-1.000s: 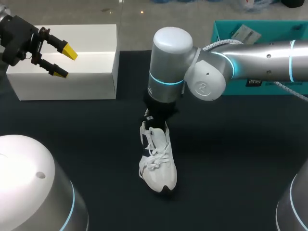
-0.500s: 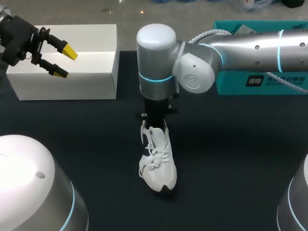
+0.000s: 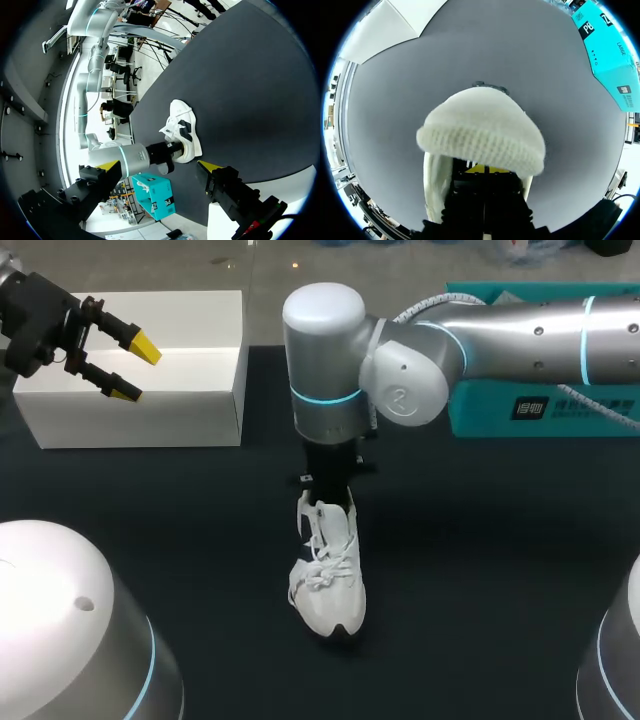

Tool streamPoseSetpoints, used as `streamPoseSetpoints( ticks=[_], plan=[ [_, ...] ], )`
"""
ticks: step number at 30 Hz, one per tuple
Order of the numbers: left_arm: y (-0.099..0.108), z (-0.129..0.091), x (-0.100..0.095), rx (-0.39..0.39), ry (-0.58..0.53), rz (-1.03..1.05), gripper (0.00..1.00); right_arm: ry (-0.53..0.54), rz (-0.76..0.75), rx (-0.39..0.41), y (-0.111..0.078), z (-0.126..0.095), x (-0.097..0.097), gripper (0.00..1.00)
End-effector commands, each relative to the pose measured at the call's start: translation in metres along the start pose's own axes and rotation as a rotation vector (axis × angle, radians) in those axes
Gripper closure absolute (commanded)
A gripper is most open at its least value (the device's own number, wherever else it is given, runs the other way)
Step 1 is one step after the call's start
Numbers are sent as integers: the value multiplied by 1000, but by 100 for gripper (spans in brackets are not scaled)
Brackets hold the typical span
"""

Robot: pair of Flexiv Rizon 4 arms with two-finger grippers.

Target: Take the shoe out of the shoebox, open the shoe tongue, remove and reinsert the insole, then place the shoe into the shoebox

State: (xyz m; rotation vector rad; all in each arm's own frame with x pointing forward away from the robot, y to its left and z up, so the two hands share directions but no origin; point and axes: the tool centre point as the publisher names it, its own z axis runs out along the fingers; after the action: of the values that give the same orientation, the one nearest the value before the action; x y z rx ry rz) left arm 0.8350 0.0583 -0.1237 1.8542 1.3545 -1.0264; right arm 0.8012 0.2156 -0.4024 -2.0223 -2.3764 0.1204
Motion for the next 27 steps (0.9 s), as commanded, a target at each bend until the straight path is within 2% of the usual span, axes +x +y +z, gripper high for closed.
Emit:
streamPoseSetpoints(
  ticks=[1, 4, 11, 17, 19, 27],
  plan=[
    [0, -1, 0, 2, 2, 1, 0, -30, 5, 43, 8, 26, 16, 100],
    [0, -1, 0, 2, 2, 1, 0, -36, 12, 64, 7, 28, 16, 100],
    [0, -1, 0, 2, 2, 1, 0, -47, 67, 79, 5, -1, 2, 100],
    [0, -1, 0, 2, 2, 1, 0, 46, 90, 162, 2, -10, 0, 100],
    [0, -1, 0, 2, 2, 1, 0, 71, 80, 138, 0, -14, 1, 100],
    [0, -1, 0, 2, 2, 1, 0, 71, 80, 138, 0, -14, 1, 100]
  ],
)
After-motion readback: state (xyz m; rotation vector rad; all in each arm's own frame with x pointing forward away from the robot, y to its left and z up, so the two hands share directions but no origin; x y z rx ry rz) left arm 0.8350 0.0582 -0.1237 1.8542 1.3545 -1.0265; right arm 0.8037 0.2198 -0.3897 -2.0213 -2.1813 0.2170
